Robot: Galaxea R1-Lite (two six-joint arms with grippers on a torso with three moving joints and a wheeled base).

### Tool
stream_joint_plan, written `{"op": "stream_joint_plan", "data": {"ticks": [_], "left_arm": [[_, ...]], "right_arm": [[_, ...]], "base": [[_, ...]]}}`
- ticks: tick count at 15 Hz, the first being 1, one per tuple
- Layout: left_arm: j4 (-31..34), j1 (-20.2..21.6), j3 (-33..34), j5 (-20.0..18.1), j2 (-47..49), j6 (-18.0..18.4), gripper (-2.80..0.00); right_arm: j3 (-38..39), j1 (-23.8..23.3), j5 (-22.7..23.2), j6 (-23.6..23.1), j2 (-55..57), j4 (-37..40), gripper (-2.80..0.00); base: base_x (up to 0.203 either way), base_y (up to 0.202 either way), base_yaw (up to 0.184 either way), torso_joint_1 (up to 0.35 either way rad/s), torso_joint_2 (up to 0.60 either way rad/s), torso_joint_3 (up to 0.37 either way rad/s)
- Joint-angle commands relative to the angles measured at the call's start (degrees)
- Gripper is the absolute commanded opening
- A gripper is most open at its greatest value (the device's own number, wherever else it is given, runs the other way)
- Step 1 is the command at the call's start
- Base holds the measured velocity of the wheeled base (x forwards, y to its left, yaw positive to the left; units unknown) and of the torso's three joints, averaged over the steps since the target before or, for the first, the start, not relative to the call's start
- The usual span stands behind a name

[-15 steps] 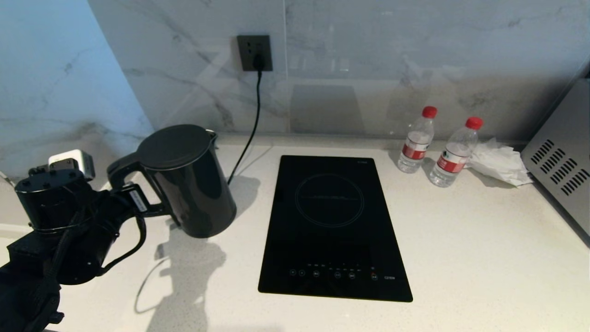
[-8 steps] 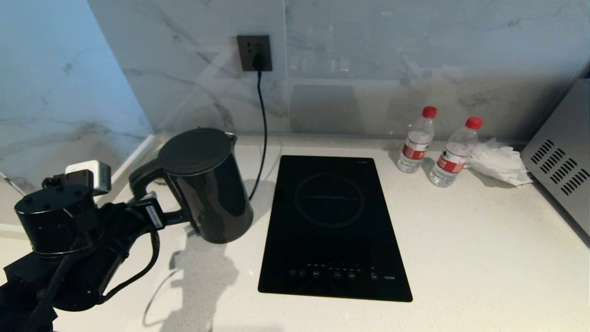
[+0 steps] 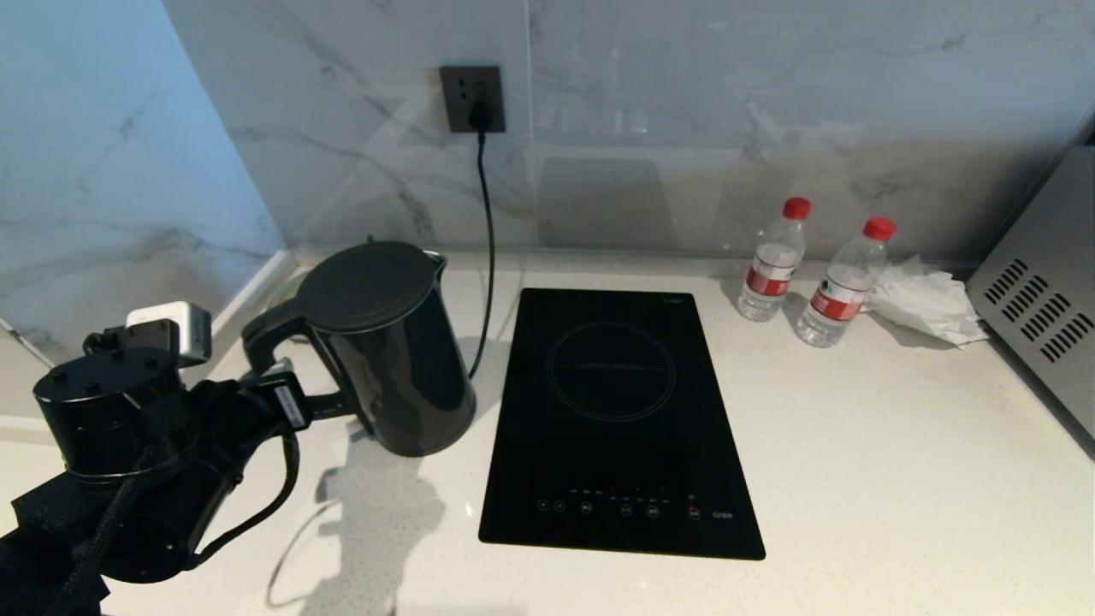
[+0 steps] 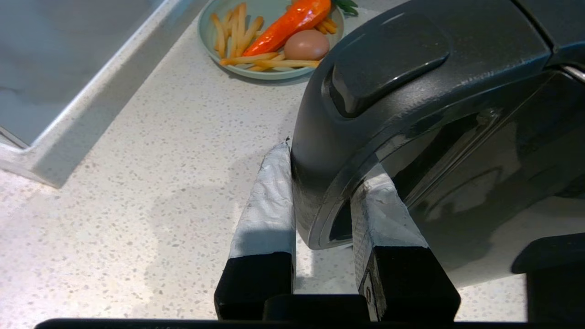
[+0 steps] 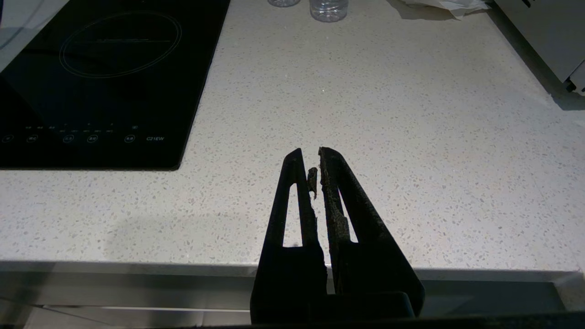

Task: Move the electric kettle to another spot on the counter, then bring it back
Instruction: Place it on the power base

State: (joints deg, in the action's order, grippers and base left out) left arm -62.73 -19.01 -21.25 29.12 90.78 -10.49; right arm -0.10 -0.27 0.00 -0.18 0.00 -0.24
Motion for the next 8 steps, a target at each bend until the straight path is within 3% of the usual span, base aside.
{"op": "stream_joint_plan", "data": {"ticks": [1,4,8], "left_arm": [[-0.12,0.38,-0.11,0.95,0.65,1.0,-2.8],[-0.11,0.91,-1.33,5.24,2.44,1.32,-2.8],[0.89,1.11,-1.98,5.94,2.56,1.34,-2.8]], "right_arm": [[0.01,0.0,0.0,0.0,0.0,-0.02,-2.8],[0.01,0.0,0.0,0.0,0.0,-0.02,-2.8],[0.01,0.0,0.0,0.0,0.0,-0.02,-2.8]], "base": [[0.0,0.0,0.0,0.0,0.0,0.0],[0.0,0.0,0.0,0.0,0.0,0.0],[0.0,0.0,0.0,0.0,0.0,0.0]]}}
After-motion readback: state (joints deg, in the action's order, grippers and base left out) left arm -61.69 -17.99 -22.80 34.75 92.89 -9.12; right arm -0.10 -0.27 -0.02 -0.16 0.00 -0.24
